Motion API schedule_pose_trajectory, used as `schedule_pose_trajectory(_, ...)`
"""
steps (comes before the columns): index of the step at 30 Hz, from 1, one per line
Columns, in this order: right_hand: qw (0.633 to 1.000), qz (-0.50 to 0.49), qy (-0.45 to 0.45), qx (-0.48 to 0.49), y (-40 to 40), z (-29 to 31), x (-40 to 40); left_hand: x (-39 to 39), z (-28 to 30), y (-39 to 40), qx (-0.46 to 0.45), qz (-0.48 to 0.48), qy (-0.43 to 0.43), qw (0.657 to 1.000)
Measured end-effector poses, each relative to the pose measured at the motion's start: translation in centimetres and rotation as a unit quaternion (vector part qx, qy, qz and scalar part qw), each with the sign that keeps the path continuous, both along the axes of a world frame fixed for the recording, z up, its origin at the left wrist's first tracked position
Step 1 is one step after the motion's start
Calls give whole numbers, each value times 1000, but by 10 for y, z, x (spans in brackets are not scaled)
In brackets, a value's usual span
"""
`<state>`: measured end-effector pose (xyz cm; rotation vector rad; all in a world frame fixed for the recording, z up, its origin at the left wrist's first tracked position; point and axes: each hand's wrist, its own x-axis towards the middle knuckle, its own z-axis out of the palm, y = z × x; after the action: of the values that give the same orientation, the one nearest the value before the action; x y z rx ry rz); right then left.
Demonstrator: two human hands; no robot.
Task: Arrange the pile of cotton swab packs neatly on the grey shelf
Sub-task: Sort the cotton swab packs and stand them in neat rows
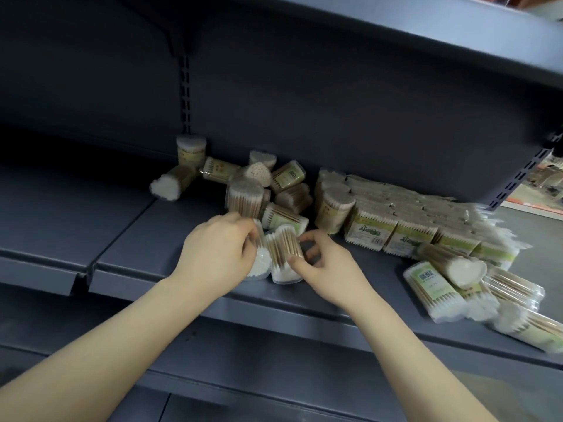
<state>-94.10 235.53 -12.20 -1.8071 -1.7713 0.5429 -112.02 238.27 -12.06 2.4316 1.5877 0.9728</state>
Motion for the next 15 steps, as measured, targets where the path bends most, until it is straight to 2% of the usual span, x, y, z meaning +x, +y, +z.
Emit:
schedule_pose_trajectory(10,997,-45,-50,-38,-1,2,-3,-4,-4,-7,1,-6,5,1000)
schedule_pose_trajectory(15,994,-81,-62,-27,-5,8,10,3,0,-6,-9,-16,14,1000)
